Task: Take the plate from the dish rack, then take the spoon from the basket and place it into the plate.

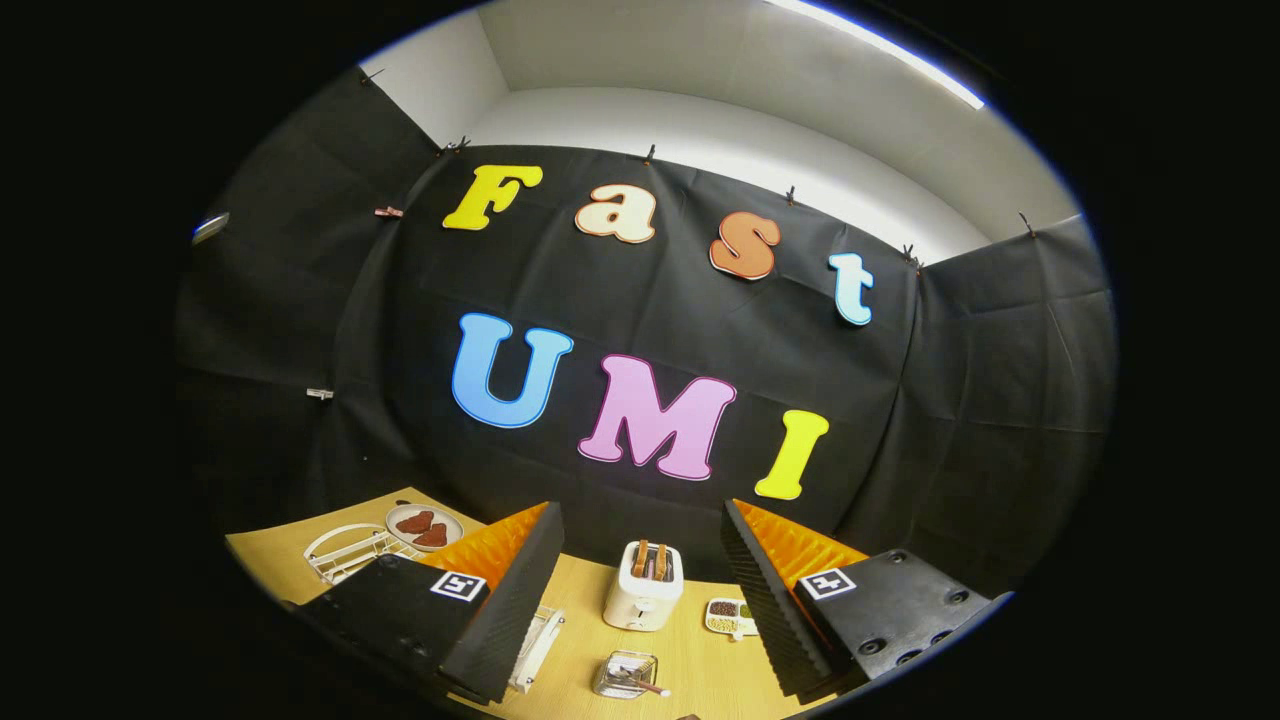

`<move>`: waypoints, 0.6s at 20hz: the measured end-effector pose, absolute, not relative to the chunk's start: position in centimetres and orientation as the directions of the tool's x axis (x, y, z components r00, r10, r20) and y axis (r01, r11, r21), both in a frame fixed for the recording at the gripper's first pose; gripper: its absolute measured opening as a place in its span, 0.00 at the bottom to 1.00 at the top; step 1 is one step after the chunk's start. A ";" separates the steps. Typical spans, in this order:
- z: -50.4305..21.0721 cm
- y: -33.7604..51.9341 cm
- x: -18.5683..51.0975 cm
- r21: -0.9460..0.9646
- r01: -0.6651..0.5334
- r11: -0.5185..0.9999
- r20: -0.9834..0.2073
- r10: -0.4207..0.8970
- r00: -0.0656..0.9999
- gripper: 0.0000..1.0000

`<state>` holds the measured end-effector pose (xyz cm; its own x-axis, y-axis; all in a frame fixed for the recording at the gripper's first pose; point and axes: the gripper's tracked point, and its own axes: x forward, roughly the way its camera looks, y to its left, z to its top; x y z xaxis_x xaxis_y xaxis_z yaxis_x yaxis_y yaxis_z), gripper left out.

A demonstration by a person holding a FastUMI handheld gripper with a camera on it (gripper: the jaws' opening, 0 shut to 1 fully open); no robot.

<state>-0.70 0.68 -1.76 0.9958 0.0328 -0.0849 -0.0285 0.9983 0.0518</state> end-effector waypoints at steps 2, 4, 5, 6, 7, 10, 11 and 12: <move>-1.6 0.5 -0.8 0.053 -0.023 0.998 -0.084 0.027 0.996 0.97; -1.6 0.7 -0.7 0.058 -0.024 0.998 -0.083 0.028 0.996 0.97; -1.6 0.7 -0.7 0.060 -0.025 0.998 -0.085 0.030 0.996 0.97; -1.7 0.8 -0.6 0.063 -0.027 0.998 -0.086 0.032 0.996 0.97; -1.8 0.9 -0.6 0.067 -0.030 0.997 -0.089 0.035 0.995 0.97; -2.2 1.9 -0.3 0.102 -0.052 0.993 -0.105 0.063 0.992 0.97; -2.3 2.4 -0.3 0.116 -0.062 0.991 -0.111 0.074 0.991 0.97; -2.5 2.9 -0.1 0.130 -0.073 0.989 -0.118 0.089 0.989 0.97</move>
